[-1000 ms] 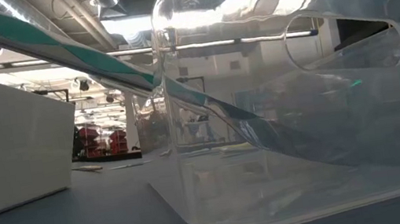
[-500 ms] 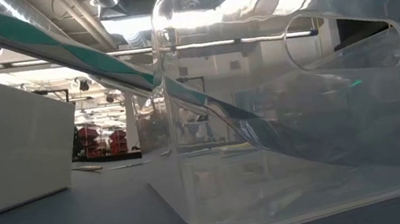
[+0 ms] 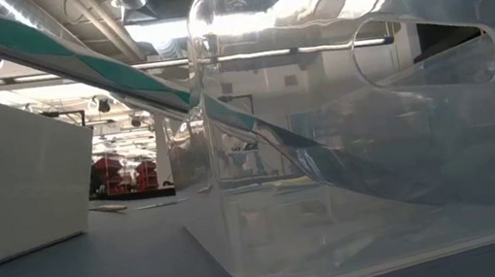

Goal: Sort silverware by color (type)
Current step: Put the yellow table knife into the black transparent bin

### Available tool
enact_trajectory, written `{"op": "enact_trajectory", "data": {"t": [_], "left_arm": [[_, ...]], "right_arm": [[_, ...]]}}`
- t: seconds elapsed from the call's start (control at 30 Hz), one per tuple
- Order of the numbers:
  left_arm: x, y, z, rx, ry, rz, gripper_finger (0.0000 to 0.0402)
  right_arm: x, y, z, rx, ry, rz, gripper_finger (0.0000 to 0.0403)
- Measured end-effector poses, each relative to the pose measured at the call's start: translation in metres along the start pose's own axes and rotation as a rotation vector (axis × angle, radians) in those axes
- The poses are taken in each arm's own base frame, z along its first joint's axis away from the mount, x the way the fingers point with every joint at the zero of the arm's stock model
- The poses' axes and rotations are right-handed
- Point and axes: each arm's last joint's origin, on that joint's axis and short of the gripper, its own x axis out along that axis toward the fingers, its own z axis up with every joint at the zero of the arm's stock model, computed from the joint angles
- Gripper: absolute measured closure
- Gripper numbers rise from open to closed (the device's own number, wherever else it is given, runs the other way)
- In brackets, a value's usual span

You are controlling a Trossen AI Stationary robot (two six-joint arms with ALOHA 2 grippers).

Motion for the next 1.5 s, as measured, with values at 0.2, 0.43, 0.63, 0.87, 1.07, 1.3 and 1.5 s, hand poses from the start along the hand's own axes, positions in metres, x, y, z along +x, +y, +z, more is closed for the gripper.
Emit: {"op": "enact_trajectory", "data": {"t": [0.2,0.43,0.63,0.87,1.07,1.3,1.5], "left_arm": [[0.0,0.0,-0.001,0.002,0.011,-0.002,0.0374],[-0.001,0.001,-0.003,0.006,0.029,0.01,0.0374],[0.003,-0.001,-0.004,0.006,0.033,-0.005,0.0374],[0.031,-0.009,-0.014,-0.004,-0.003,-0.04,0.0374],[0.066,-0.019,-0.033,-0.015,-0.048,-0.114,0.0374],[0.101,-0.035,-0.062,-0.023,-0.088,-0.178,0.0374],[0.116,-0.051,-0.086,-0.019,-0.079,-0.211,0.0373]], "right_arm": [[-0.003,-0.002,0.001,-0.009,0.034,0.053,0.0253],[-0.029,-0.015,0.013,0.046,0.186,-0.015,0.0259],[-0.059,-0.019,0.021,0.053,0.349,-0.102,0.0258],[-0.098,-0.019,0.033,0.021,0.508,-0.291,0.0258],[-0.127,-0.017,0.042,0.027,0.585,-0.451,0.0258],[-0.141,-0.015,0.041,0.058,0.664,-0.488,0.0258],[-0.144,-0.015,0.035,0.081,0.727,-0.492,0.0258]]}}
